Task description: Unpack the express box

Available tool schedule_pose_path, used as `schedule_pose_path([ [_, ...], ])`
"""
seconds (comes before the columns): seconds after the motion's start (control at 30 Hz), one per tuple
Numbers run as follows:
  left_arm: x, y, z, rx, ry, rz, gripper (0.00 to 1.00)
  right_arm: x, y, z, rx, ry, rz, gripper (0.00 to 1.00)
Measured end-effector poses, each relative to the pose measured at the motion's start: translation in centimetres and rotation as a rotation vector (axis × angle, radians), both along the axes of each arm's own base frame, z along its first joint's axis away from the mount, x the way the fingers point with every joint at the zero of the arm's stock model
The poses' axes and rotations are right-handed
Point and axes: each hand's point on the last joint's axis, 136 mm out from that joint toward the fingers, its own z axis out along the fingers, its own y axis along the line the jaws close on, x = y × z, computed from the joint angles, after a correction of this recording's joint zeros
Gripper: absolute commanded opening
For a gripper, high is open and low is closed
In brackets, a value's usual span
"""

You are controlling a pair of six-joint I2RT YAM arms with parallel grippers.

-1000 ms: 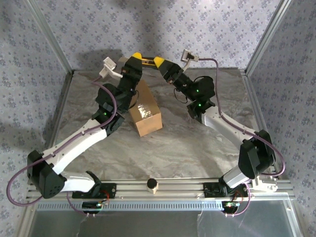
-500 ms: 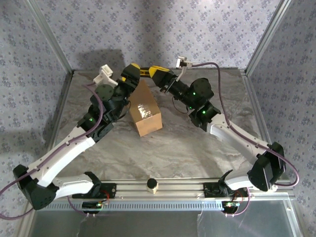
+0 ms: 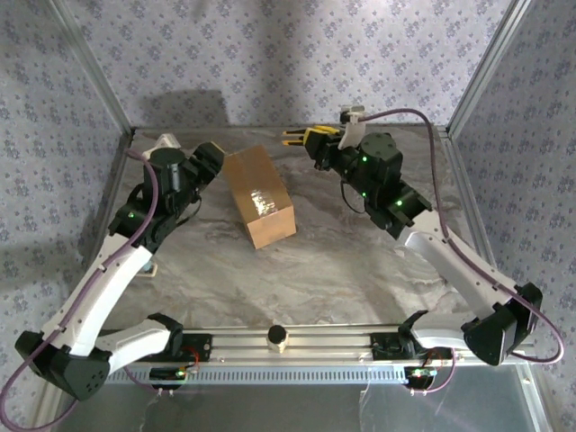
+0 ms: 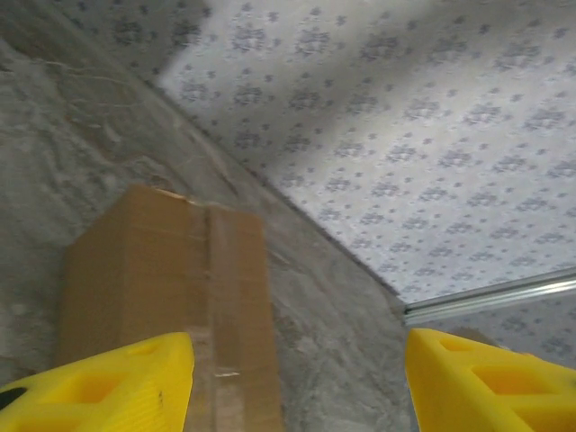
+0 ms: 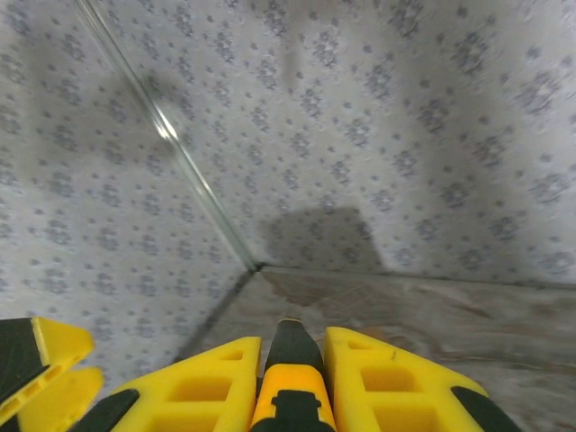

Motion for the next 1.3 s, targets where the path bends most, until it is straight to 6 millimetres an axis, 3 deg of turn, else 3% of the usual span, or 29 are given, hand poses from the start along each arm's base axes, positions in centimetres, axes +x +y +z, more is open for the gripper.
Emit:
schedule_pose_path([
  [0.17,1.3,1.9,-3.0,0.037,0.079,0.018,0.61,0.0,-1.1,0.3,-0.132,-0.013,-0.05,0.0],
  [0.27,1.2,2.0,-6.8,0.065,0.16,0.004,0.57,0.6,-1.7,-0.8,-0.223,0.001,-0.086,0.0],
  [0.4,0.6,2.1,-11.6,0.107,0.27,-0.016,0.48,2.1,-1.4,-3.9,-0.37,0.047,-0.119,0.0],
  [0.5,0.3,2.1,-14.0,0.121,0.32,-0.032,0.41,2.9,-0.5,-7.1,-0.489,0.082,-0.104,0.0],
  [0.77,-0.3,1.4,-20.0,0.09,0.418,-0.052,0.35,4.0,2.8,-14.0,-0.75,0.112,-0.031,0.0],
  [0.9,-0.4,0.2,-21.4,0.093,0.441,-0.075,0.34,3.7,4.4,-16.0,-0.815,0.109,0.018,0.0],
  [1.1,-1.0,-3.3,-21.7,0.105,0.428,-0.157,0.33,2.8,5.8,-16.0,-0.815,0.084,0.051,0.0],
  [1.3,-2.2,-5.5,-22.0,0.105,0.429,-0.193,0.33,1.4,5.2,-17.0,-0.82,0.095,0.06,0.0],
])
